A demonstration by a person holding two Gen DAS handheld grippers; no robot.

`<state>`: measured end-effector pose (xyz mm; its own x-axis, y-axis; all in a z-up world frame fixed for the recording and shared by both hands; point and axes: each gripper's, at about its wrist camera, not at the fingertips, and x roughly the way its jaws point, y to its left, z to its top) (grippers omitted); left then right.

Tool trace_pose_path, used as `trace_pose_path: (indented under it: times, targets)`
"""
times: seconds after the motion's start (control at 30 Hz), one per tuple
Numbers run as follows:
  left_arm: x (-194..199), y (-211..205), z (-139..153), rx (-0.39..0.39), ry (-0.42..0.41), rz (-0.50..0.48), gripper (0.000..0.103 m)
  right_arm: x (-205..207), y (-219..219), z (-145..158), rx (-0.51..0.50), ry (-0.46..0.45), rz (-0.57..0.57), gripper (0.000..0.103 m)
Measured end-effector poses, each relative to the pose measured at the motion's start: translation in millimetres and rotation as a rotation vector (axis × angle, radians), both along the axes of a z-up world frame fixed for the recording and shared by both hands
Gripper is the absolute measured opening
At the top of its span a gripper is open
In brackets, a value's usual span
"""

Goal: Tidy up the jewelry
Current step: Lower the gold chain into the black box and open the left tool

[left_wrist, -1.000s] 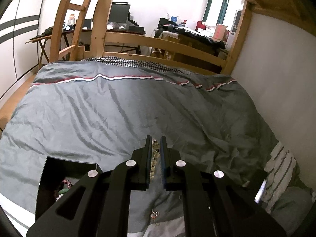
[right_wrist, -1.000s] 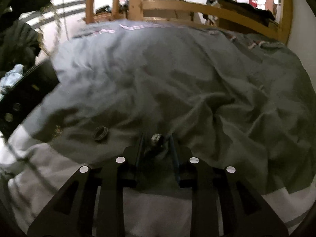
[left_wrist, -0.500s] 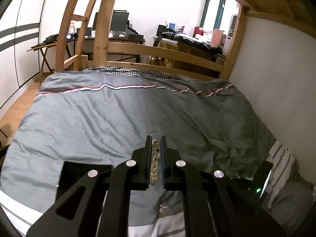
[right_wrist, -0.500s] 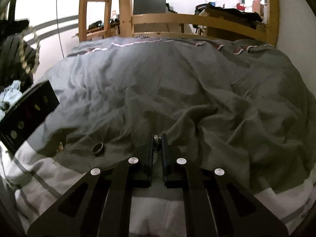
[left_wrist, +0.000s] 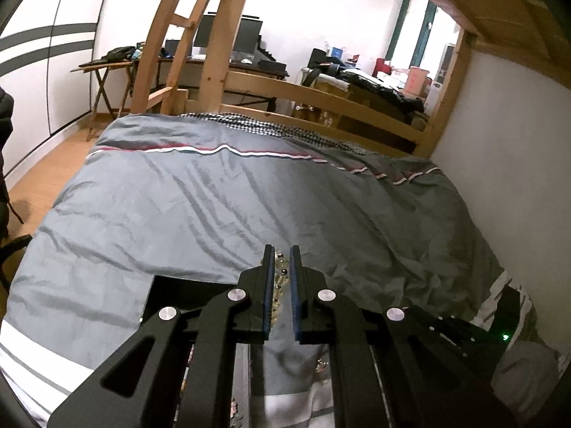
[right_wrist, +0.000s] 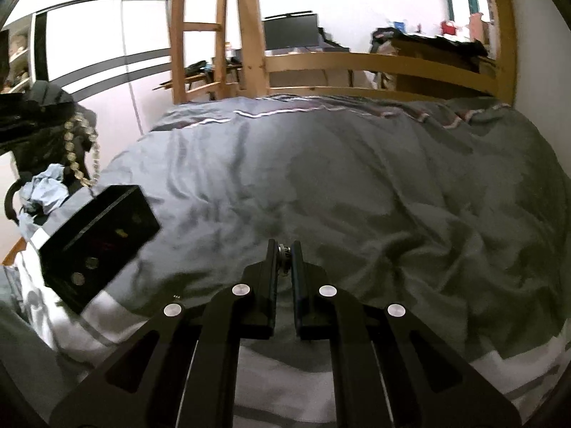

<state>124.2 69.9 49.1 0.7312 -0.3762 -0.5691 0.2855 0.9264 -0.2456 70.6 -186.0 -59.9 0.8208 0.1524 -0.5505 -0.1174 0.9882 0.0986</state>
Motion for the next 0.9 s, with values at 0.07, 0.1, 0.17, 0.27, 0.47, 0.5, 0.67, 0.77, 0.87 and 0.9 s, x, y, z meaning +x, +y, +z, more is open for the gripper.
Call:
trace_pose_path:
  times: [0.07, 0.1, 0.17, 0.27, 0.47, 0.5, 0.67, 0.77, 0.87, 0.9]
  targets:
    - [-1.9, 1.3, -1.1, 0.004, 0.003, 0.011, 0.007, -1.3, 13.6, 5.0, -0.002, -0.008, 0.029, 0.008]
    - [-1.7, 2.3, -2.0, -0.002, 0.007, 0.014, 0.007, -1.5, 20.2, 7.4, -0.001, -0.012, 0.043, 0.008]
    - [-2.1, 5.8, -4.9, -0.008, 0.019, 0.026, 0.007, -1.5, 35.3, 12.4, 0.006, -0.018, 0.082, 0.008]
    - [-2.5, 14.0, -8.8, -0.009, 0.033, 0.058, 0.007, -2.1, 57.3, 17.5, 0.023, -0.027, 0.146, 0.008]
    - [-1.7, 35.6, -9.9, -0.008, 0.033, 0.140, 0.007, -4.4, 108.9, 30.6, 0.024, -0.049, 0.267, 0.008]
    - [-0.1, 40.2, -11.3, -0.015, 0.041, 0.149, 0.007, -4.6, 116.7, 32.0, 0.024, -0.051, 0.284, 0.008]
    - [7.5, 61.6, -18.9, -0.058, 0.082, 0.190, 0.007, -5.3, 161.7, 37.0, 0.008, -0.055, 0.376, 0.008]
    - [10.5, 71.2, -24.0, -0.090, 0.109, 0.205, 0.007, -5.4, 184.3, 33.1, -0.005, -0.038, 0.419, 0.008]
    - [12.5, 75.2, -27.0, -0.102, 0.126, 0.214, 0.007, -5.8, 198.6, 27.9, -0.018, -0.018, 0.442, 0.008]
    - [12.7, 75.7, -28.0, -0.104, 0.131, 0.217, 0.007, -5.8, 202.7, 25.3, -0.026, -0.008, 0.449, 0.008]
